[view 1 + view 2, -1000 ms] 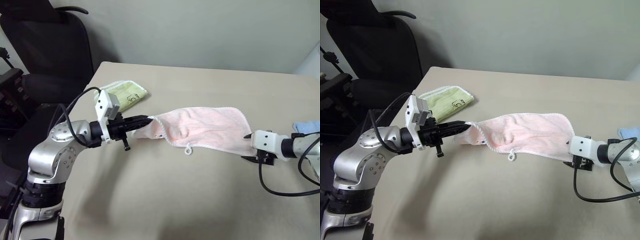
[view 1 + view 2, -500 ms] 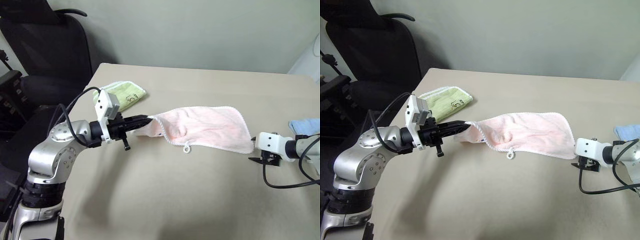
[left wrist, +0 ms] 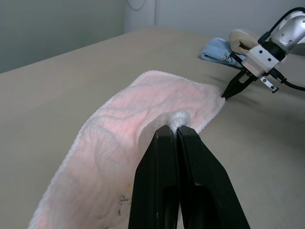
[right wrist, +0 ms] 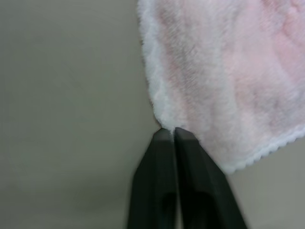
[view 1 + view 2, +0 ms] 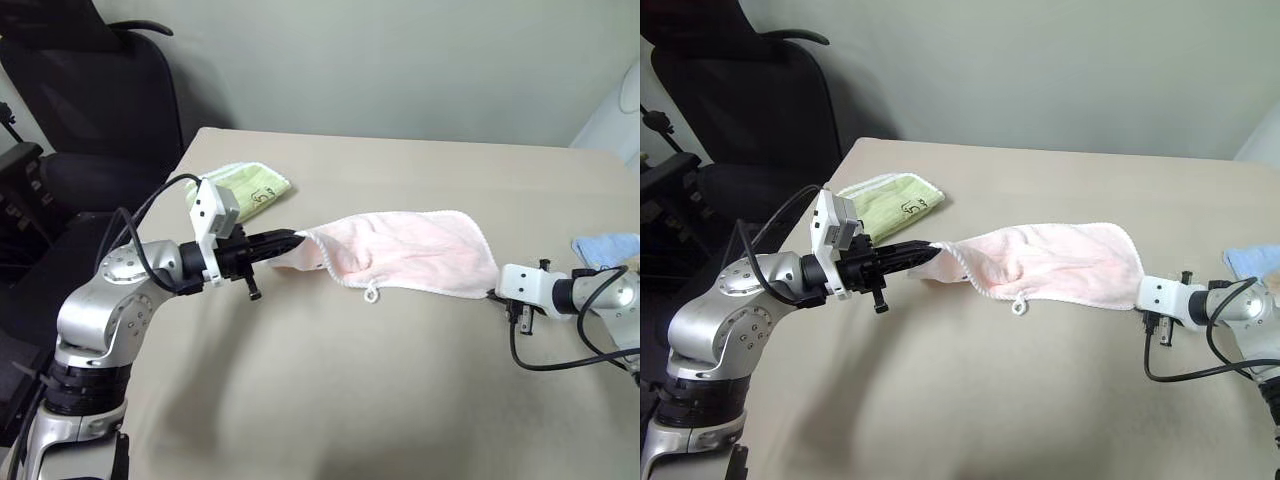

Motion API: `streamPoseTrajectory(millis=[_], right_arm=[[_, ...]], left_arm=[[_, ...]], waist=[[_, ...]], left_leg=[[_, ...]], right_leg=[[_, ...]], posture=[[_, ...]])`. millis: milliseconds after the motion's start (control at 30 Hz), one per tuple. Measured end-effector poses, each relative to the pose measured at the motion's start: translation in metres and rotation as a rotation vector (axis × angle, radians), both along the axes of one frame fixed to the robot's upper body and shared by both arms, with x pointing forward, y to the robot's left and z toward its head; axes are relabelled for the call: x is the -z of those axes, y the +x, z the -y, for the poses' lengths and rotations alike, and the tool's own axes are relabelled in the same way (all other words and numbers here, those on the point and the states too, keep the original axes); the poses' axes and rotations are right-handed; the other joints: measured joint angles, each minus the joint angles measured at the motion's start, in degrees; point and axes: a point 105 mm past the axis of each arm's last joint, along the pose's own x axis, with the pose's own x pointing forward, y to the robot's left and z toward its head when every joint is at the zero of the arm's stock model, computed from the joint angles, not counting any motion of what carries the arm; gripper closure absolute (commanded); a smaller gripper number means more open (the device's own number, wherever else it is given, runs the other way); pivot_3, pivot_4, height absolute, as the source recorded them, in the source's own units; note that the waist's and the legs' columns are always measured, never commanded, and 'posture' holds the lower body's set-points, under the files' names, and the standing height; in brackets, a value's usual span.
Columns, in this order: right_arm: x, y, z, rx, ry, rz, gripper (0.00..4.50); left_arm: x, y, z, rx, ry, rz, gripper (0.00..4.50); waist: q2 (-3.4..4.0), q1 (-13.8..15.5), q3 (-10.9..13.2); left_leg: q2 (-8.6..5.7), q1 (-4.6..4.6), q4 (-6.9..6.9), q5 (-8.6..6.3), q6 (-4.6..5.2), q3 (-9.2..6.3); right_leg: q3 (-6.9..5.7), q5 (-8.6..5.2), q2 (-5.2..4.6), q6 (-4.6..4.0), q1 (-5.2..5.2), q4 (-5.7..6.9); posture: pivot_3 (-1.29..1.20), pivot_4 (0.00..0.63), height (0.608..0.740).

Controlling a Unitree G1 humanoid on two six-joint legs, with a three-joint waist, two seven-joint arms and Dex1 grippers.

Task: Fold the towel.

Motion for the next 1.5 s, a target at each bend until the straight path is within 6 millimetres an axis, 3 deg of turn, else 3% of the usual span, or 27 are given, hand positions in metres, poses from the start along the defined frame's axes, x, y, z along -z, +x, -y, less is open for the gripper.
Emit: streamPoseTrajectory(millis=[367, 433, 667, 933, 1000, 1100, 1133, 1200, 1367, 1500], right_arm=[[-0.006, 0.001, 0.004, 0.009, 0.001, 0.014, 4.44], [-0.014, 0.0, 0.009, 0.021, -0.003, 0.027, 4.44], [-0.092, 0.009, 0.038, 0.119, -0.029, 0.242, 4.44], [-0.096, 0.01, 0.044, 0.144, -0.029, 0.261, 4.44], [-0.101, 0.008, 0.053, 0.164, -0.044, 0.259, 4.44], [-0.152, 0.001, 0.074, 0.215, -0.085, 0.36, 4.44], [-0.171, -0.004, 0.078, 0.219, -0.092, 0.404, 4.44], [-0.19, -0.013, 0.081, 0.217, -0.101, 0.444, 4.44], [-0.167, -0.014, 0.08, 0.204, -0.068, 0.37, 4.44], [-0.161, -0.013, 0.079, 0.202, -0.063, 0.35, 4.44]], left_arm=[[0.0, 0.0, 0.001, -0.001, -0.006, 0.006, 4.5], [-0.001, 0.002, 0.0, -0.009, -0.009, 0.009, 4.5], [-0.021, 0.029, -0.012, -0.132, -0.088, 0.086, 4.5], [-0.02, 0.033, -0.015, -0.156, -0.09, 0.092, 4.5], [-0.029, 0.041, -0.014, -0.155, -0.145, 0.091, 4.5], [-0.075, 0.047, -0.026, -0.168, -0.265, 0.185, 4.5], [-0.085, 0.042, -0.028, -0.15, -0.277, 0.212, 4.5], [-0.089, 0.034, -0.029, -0.119, -0.27, 0.231, 4.5], [-0.066, 0.033, -0.031, -0.119, -0.25, 0.158, 4.5], [-0.062, 0.029, -0.029, -0.111, -0.233, 0.159, 4.5]], waist=[[0.02, 0.2, 0.0], [0.03, 0.2, 0.0], [0.04, 0.4, 0.0], [0.04, 0.4, 0.0], [0.14, 0.7, 0.1], [0.46, 1.2, 0.2], [0.48, 1.2, 0.2], [0.31, 1.2, 0.1], [0.14, 0.8, 0.1], [0.23, 0.8, 0.1]], left_leg=[[0.0, -0.05, -0.05, -0.37, -0.06, 0.0], [0.0, -0.06, -0.05, -0.4, -0.09, 0.0], [0.01, -0.09, -0.05, -0.41, -0.12, 0.0], [0.01, -0.12, -0.05, -0.49, -0.14, 0.01], [0.0, -0.22, 0.03, -0.49, -0.13, 0.02], [-0.03, -1.06, -0.01, -0.04, -0.25, 0.01], [-0.01, -0.98, 0.0, 0.06, -0.42, 0.03], [0.02, -0.87, -0.02, -0.02, -0.47, 0.04], [0.01, -0.97, 0.11, -0.23, -0.36, 0.07], [0.02, -0.93, 0.1, -0.42, 0.08, 0.04]], right_leg=[[-0.02, -0.07, 0.0, 0.32, -0.04, 0.0], [-0.02, -0.09, 0.0, 0.32, -0.04, 0.0], [-0.02, -0.14, -0.01, 0.34, -0.02, -0.02], [-0.03, -0.21, 0.0, 0.6, -0.05, -0.01], [-0.04, -0.23, -0.01, 0.63, -0.05, 0.02], [-0.02, 0.09, -0.06, 0.84, -0.88, 0.09], [-0.02, 0.08, -0.05, 0.83, -0.78, 0.02], [-0.06, -0.04, -0.02, 0.82, -0.63, -0.1], [-0.02, -0.05, -0.05, 0.93, -0.73, -0.06], [-0.03, -0.02, -0.04, 0.92, -0.73, 0.02]], posture=[[0.0, 0.15, 0.74], [0.0, 0.15, 0.74], [0.0, 0.15, 0.74], [0.0, 0.15, 0.74], [0.0, 0.15, 0.74], [0.0, 0.15, 0.74], [0.0, 0.15, 0.74], [0.0, 0.15, 0.74], [0.0, 0.15, 0.74], [0.0, 0.15, 0.74]])
